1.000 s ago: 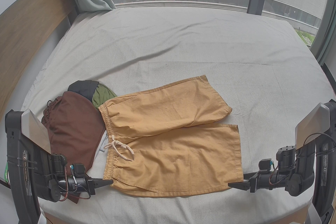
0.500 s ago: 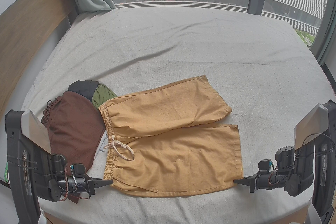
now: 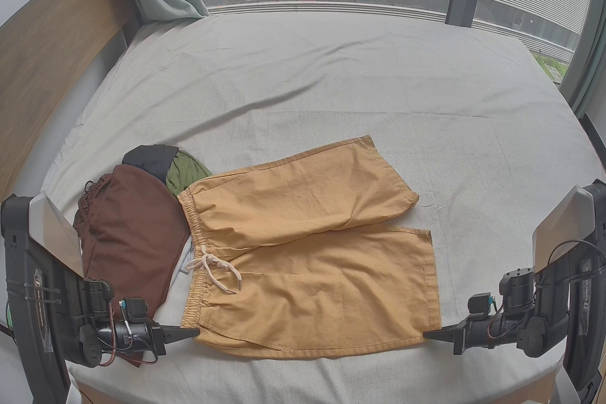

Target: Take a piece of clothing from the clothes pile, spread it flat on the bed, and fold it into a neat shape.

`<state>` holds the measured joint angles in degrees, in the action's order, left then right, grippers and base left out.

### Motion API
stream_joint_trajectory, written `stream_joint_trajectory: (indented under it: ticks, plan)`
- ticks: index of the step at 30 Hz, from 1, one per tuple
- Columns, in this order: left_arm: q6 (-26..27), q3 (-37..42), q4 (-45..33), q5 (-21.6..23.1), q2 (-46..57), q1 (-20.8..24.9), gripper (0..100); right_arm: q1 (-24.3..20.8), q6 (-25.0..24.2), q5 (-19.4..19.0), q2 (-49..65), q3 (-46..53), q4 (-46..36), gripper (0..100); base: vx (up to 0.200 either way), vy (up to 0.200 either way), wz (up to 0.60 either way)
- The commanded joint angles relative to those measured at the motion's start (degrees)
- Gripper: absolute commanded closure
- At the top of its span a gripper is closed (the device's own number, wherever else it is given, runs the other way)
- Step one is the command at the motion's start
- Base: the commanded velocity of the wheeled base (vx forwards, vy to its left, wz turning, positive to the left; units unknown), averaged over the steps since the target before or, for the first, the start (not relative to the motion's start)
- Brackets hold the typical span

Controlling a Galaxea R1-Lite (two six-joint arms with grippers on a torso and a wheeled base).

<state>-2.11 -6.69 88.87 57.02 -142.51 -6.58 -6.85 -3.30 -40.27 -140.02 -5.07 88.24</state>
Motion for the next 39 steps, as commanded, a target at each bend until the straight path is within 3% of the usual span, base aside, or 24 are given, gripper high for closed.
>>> stream_joint_trajectory:
  ticks: [1,9,20,24,28,29,33,39]
  plan:
    - [0.35,1.68,-0.01,0.03,0.65,-0.71,100,0.00,0.84,-0.08,0.54,1.12,0.01,100,0.000,0.000,0.00]
    - [7.56,5.55,-0.10,0.99,0.04,-1.77,100,0.00,5.33,-0.08,0.54,3.58,0.01,100,0.000,0.000,0.00]
    - [6.68,2.91,0.08,1.34,0.56,-1.24,100,0.08,4.71,-1.13,3.70,2.43,0.09,100,0.000,0.000,0.00]
    - [4.13,1.68,0.16,1.34,1.97,-0.54,100,0.00,2.95,-1.48,6.43,1.73,0.09,100,0.000,0.000,0.00]
    - [-2.73,1.51,0.16,1.34,6.63,1.13,100,-0.09,-0.12,-2.98,10.65,0.94,0.01,100,0.000,0.000,0.00]
    - [-7.38,1.07,0.16,1.34,9.97,2.10,100,-0.18,-2.23,-3.15,13.02,0.59,0.09,100,0.000,0.000,0.00]
    - [-12.92,-0.25,0.16,1.26,13.92,3.33,100,-0.18,-4.87,-3.15,15.48,-0.55,0.01,100,0.000,0.000,0.00]
    - [-17.40,-2.01,0.16,1.26,16.91,3.95,100,-0.44,-7.86,-3.15,17.94,-2.05,0.01,100,0.000,0.000,0.00]
